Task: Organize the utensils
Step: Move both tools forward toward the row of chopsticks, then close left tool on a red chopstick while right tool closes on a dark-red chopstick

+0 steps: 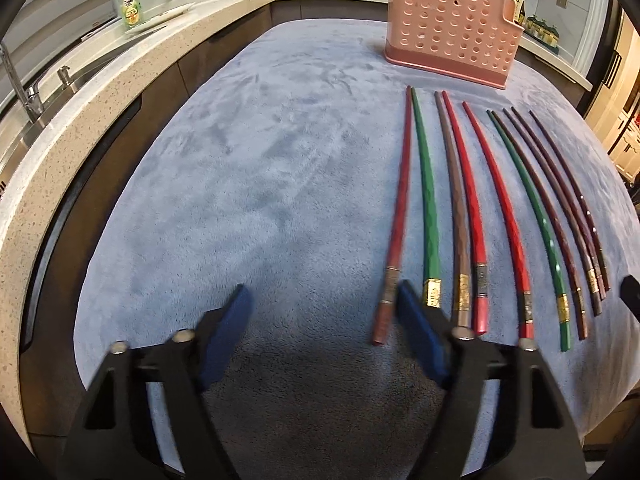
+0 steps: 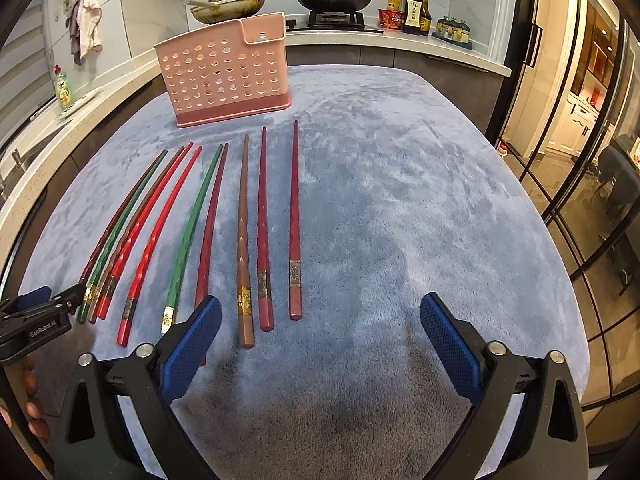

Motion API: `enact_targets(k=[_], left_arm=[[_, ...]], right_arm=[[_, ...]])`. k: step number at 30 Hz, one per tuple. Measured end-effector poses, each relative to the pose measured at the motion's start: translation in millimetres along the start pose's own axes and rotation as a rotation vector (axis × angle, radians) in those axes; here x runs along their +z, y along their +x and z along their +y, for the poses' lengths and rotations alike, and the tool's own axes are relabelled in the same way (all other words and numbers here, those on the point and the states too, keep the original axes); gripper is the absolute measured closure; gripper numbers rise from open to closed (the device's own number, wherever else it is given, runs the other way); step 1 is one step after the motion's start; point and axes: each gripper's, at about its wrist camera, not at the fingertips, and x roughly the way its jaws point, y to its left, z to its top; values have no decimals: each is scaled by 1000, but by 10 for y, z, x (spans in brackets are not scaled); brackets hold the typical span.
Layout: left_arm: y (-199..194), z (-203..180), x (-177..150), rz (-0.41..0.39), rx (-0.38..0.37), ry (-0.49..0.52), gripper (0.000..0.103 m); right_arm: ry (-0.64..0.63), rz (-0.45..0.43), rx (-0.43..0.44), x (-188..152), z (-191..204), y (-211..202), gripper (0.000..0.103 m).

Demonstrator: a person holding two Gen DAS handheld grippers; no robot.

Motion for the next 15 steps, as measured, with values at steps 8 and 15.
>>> enact_targets(k=[8, 15], left_arm=[[-36, 68, 44, 15, -16, -23, 83], [-37, 85, 51, 16, -18, -25, 87]], right_arm=[[24, 43, 62, 66, -28, 229, 61], [-5, 55, 82, 61, 33, 347, 86]])
